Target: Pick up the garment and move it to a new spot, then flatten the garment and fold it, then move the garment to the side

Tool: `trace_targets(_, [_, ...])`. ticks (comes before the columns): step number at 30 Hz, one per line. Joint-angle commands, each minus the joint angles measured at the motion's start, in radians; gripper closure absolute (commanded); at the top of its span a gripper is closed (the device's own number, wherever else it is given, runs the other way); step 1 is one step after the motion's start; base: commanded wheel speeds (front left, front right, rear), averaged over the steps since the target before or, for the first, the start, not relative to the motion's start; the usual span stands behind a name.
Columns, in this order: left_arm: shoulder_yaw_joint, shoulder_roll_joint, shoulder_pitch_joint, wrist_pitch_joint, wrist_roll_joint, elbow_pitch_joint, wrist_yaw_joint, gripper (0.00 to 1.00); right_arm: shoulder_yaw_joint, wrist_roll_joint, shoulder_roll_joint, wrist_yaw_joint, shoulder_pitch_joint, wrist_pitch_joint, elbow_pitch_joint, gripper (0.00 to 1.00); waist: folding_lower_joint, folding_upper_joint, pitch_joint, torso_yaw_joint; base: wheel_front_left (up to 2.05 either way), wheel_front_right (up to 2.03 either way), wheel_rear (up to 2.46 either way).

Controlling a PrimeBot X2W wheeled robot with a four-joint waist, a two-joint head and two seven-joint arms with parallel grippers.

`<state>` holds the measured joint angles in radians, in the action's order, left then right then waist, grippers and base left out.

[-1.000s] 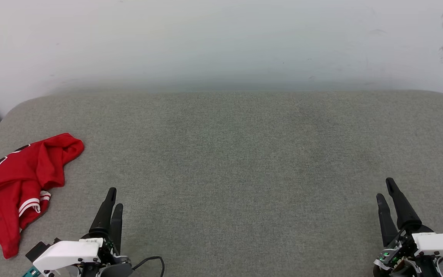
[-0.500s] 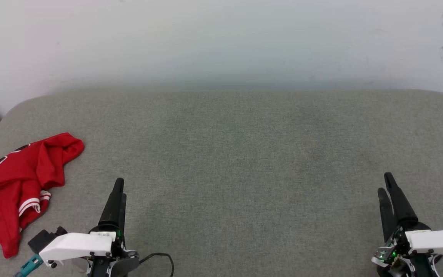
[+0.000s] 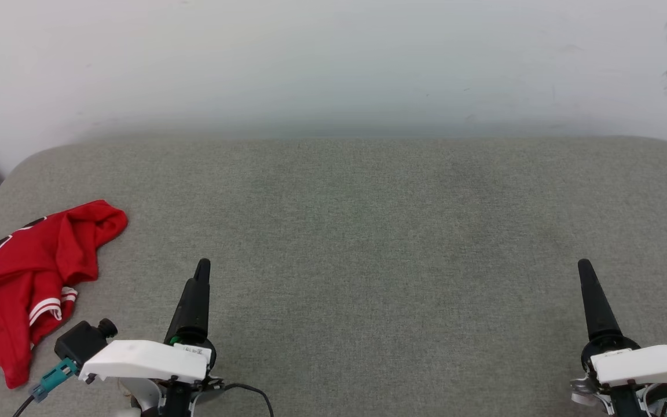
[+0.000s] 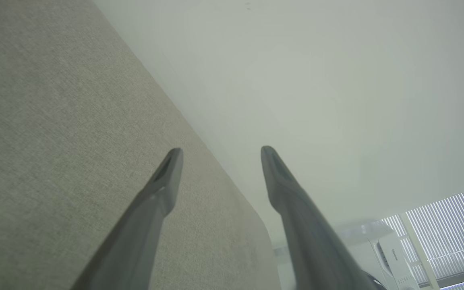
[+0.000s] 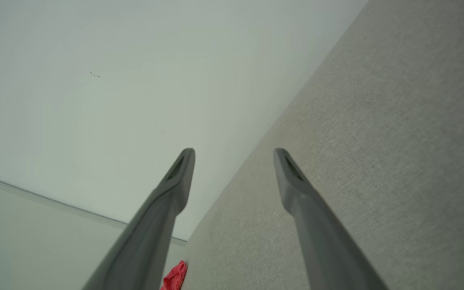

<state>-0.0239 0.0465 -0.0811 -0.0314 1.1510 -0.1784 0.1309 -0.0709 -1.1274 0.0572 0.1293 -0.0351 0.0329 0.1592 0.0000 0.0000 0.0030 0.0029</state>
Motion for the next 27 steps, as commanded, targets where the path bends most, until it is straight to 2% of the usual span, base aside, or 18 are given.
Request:
trace_targets(1, [-0.008, 0.003, -0.025, -0.012, -0.055, 0.018, 0.000, 0.00, -0.001, 0.065, 0.006, 0.002, -0.003, 0.011, -0.023, 0.00, 0.0000, 0.0000, -0.001, 0.000, 0.00, 0.00, 0.00])
trace_targets(11, [-0.060, 0.003, -0.027, -0.047, -0.317, 0.023, -0.028, 0.00, -0.010, 0.338, -0.004, 0.002, 0.016, 0.005, -0.059, 0.00, 0.0000, 0.0000, -0.005, 0.002, 0.00, 0.00, 0.00])
trace_targets(27, [-0.113, 0.003, -0.036, -0.093, -0.540, -0.003, -0.065, 0.00, -0.025, 0.572, -0.006, 0.002, 0.039, -0.005, -0.117, 0.00, 0.0000, 0.0000, -0.009, 0.002, 0.00, 0.00, 0.00])
